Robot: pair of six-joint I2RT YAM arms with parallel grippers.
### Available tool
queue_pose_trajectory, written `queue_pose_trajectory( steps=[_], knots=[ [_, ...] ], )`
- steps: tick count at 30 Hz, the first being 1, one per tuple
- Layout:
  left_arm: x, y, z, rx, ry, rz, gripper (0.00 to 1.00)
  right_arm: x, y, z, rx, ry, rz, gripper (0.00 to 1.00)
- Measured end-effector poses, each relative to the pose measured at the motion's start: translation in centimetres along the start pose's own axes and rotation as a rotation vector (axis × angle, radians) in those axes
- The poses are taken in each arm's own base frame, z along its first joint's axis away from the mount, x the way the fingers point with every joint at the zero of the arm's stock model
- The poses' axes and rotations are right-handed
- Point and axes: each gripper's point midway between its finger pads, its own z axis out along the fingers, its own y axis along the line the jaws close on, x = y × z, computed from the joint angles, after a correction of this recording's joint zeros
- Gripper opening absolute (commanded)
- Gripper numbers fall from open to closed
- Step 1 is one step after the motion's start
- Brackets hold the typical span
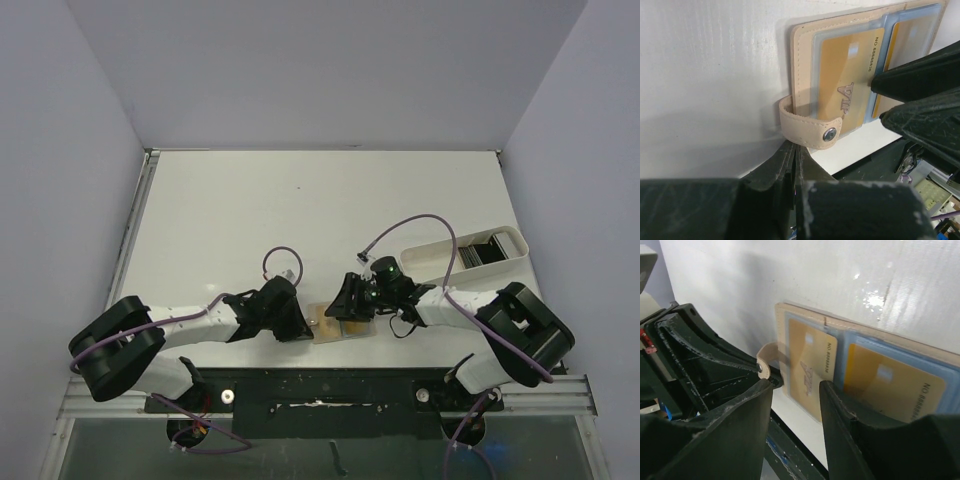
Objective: Put the credit cards into the card holder
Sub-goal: Insert the credit card into the card holder.
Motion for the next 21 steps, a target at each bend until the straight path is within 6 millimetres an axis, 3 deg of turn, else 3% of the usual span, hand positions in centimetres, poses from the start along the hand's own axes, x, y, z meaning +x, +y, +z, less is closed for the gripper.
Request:
queue_pose_trajectory(
  steps=[10,16,21],
  knots=[
    [0.0,-0.1,0.1,0.005,-0.001,0.001,0.00,0.4,1.1,0.0,-0.056,0.006,-0.021,0.45],
    [0.0,-0.1,0.1,0.005,-0.001,0.002,0.00,-0.1,0.9,-1.7,-0.001,-0.049,-0.025,0.51],
    [-0.1,-0.1,0.1,0.006,-0.003,0.007,0.00,-0.7,-1.0,-3.2,0.121,-0.100,-0.028,0.54]
  ],
)
